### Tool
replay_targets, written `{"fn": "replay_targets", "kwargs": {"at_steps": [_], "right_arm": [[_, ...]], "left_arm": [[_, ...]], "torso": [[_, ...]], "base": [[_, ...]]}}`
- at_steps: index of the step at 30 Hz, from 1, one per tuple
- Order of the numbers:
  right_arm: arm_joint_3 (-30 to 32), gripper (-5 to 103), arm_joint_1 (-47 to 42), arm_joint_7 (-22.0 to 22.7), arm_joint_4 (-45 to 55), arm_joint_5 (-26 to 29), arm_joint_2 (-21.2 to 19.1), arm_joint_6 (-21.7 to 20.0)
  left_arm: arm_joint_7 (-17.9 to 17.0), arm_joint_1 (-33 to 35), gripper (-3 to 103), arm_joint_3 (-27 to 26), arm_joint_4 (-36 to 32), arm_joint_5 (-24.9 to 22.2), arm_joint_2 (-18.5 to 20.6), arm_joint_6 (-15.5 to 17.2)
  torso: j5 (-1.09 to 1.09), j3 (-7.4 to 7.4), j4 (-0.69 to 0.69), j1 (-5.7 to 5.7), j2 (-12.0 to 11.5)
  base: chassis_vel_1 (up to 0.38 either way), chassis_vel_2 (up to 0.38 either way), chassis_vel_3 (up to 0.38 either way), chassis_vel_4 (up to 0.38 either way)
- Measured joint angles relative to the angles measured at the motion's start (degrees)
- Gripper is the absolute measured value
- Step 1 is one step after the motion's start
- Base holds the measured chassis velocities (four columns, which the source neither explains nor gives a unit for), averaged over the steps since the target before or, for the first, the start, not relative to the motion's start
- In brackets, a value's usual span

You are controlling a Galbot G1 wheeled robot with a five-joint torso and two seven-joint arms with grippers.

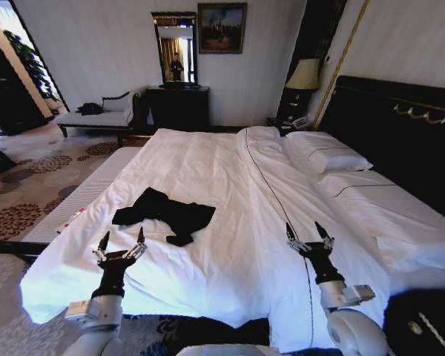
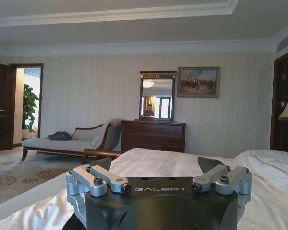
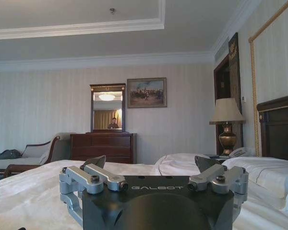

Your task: Fold the clothes on the bed.

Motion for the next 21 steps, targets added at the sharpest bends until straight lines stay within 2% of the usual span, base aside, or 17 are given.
{"fn": "replay_targets", "kwargs": {"at_steps": [21], "right_arm": [[-1.1,100,0.0,0.3,-0.7,-1.2,1.5,0.6]], "left_arm": [[0.0,0.0,100,-0.6,0.0,-0.5,0.7,0.0]], "torso": [[0.00,0.00,0.00,0.00,0.0]], "base": [[0.000,0.000,0.000,0.000]]}}
